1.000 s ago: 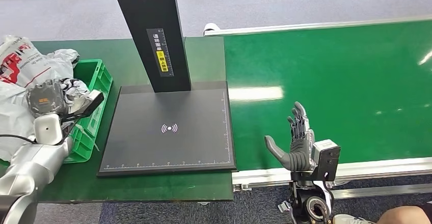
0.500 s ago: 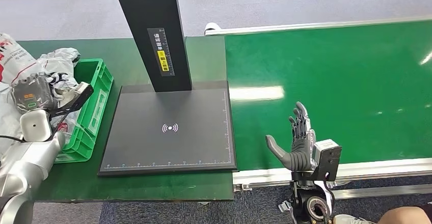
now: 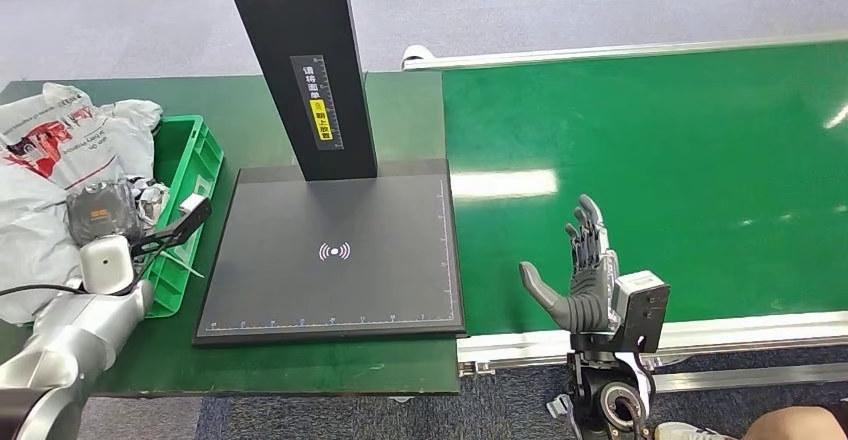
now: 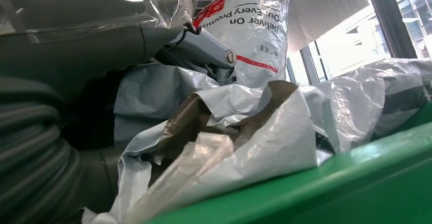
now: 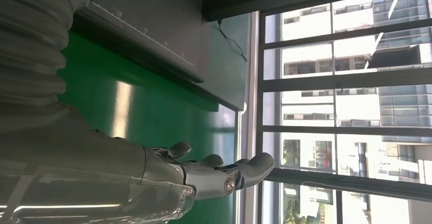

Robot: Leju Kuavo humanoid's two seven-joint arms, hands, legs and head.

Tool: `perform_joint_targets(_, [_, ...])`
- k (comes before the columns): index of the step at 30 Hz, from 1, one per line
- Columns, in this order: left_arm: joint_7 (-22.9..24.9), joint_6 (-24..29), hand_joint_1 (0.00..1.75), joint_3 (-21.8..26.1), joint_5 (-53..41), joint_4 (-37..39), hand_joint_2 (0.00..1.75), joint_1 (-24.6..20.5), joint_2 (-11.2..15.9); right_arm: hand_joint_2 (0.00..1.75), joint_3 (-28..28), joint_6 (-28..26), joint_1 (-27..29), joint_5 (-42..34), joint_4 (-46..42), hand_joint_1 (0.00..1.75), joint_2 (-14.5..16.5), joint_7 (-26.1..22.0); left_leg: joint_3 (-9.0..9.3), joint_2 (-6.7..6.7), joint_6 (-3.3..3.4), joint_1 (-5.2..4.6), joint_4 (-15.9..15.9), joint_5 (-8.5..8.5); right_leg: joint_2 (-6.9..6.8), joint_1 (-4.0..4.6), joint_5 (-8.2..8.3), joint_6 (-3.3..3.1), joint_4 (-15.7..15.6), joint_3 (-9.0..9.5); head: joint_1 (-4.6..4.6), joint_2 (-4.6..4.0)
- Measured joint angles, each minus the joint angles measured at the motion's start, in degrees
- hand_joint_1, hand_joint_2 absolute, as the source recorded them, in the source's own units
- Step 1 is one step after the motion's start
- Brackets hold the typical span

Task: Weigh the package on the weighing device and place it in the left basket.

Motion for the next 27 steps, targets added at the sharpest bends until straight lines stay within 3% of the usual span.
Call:
perform_joint_targets(15, [0.13,-1.11,1.71,-0.99,0.00,0.80,1.75,0.03,-0.53,1.75,0.01,0.06,0.01,0.00,-0.37,0.00,-0.03,-0.01,0.37,-0.25,0.05,-0.04,-0.02,0.04,-0.23,-0.04,-0.02,0.02,-0.01,0.45,0.00,0.00])
perform_joint_targets(16, [0.15,-1.53,1.39,-1.03,0.00,0.86,1.75,0.02,-0.57,1.75,0.01,0.06,0.01,0.00,-0.37,0.00,-0.04,-0.01,0.39,-0.26,0.05,-0.04,-0.02,0.04,-0.25,-0.04,-0.02,0.02,-0.01,0.48,0.01,-0.01])
perform_joint_targets(19, [0.19,-2.76,0.11,-1.26,0.03,0.94,1.75,0.01,-0.72,1.75,-0.01,0.06,0.09,0.00,-0.45,0.00,-0.05,-0.02,0.47,-0.27,0.05,-0.04,-0.02,0.05,-0.26,-0.04,-0.02,0.02,-0.01,0.56,0.00,0.00])
perform_joint_targets(20, [0.08,-2.65,0.00,-1.30,0.11,0.94,1.75,0.02,-0.78,1.75,-0.02,0.06,0.15,0.00,-0.51,0.00,-0.06,-0.02,0.48,-0.28,0.05,-0.04,-0.02,0.05,-0.27,-0.04,-0.02,0.02,-0.01,0.58,0.01,0.00])
perform_joint_targets(23, [-2.13,0.61,0.00,-0.73,1.24,0.96,1.75,0.08,-1.02,1.75,-0.04,0.08,0.32,0.00,-0.65,0.00,-0.06,-0.03,0.51,-0.33,0.06,-0.04,-0.02,0.09,-0.31,-0.04,-0.03,0.02,-0.01,0.60,0.01,-0.01])
perform_joint_targets(27, [-11.04,6.35,0.00,1.86,4.54,0.94,1.75,0.37,-1.58,1.75,-0.07,0.02,0.54,-0.05,-0.66,0.00,-0.08,-0.11,0.45,-0.50,0.07,-0.03,-0.02,0.17,-0.41,-0.04,-0.02,0.02,-0.01,0.56,0.01,0.00])
